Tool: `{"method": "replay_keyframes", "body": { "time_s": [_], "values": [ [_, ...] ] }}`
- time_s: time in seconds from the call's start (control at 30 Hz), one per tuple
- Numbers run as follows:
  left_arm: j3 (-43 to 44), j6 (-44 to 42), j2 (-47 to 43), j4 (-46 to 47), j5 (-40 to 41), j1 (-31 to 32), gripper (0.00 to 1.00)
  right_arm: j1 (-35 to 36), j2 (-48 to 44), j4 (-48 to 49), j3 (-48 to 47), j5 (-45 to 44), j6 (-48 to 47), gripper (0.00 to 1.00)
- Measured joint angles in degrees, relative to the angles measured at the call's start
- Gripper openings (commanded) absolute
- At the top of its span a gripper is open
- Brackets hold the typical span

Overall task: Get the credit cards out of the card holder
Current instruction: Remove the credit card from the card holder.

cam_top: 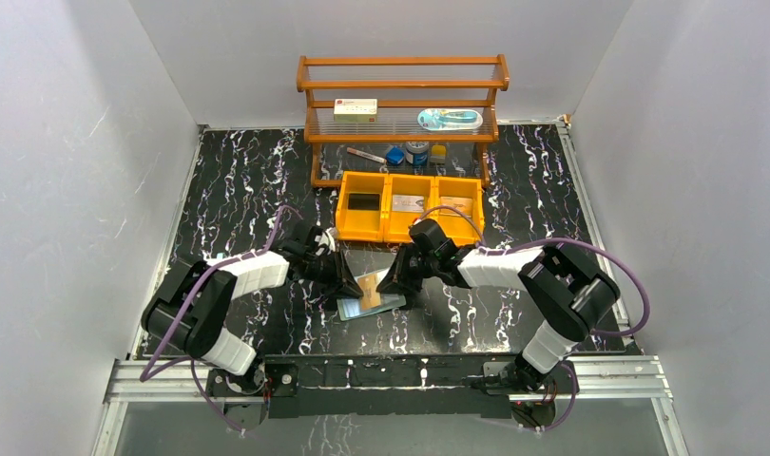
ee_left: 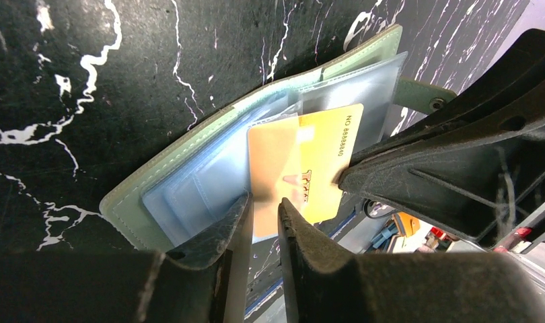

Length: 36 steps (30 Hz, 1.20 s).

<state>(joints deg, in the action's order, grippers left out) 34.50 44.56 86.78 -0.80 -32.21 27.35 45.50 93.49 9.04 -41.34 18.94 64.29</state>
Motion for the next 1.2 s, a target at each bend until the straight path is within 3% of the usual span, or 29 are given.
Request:
{"method": "replay_keyframes", "body": {
  "time_s": [0.17, 0.43, 0.6, 0.8, 0.97, 1.2],
  "values": [
    [-1.0, 0.0, -0.4, 0.9, -0.3, 0.0, 0.19, 0.0, 0.9, 1.3, 0.0, 0.9, 0.6, 0.24],
    [-1.2, 0.0, -0.4, 1.0, -0.6, 0.0, 0.19, 0.0, 3.2, 2.4, 0.0, 1.9, 1.2, 0.18],
    [-1.2, -0.2, -0.5, 0.8, -0.5, 0.0, 0.18, 0.0, 3.4, 3.2, -0.1, 2.9, 1.3, 0.23],
    [-1.2, -0.4, -1.0, 0.1, 0.1, 0.2, 0.18, 0.0, 3.5, 3.6, -0.5, 4.1, 0.8, 0.16],
    [-1.1, -0.7, -1.0, -0.2, 0.2, 0.2, 0.17, 0.2, 3.8, 3.7, -0.9, 4.6, 0.0, 0.04],
    [-1.1, -0.9, -1.6, -1.1, 0.7, 0.2, 0.18, 0.3, 3.7, 2.2, -1.9, 4.3, -1.6, 0.0]
  ]
}}
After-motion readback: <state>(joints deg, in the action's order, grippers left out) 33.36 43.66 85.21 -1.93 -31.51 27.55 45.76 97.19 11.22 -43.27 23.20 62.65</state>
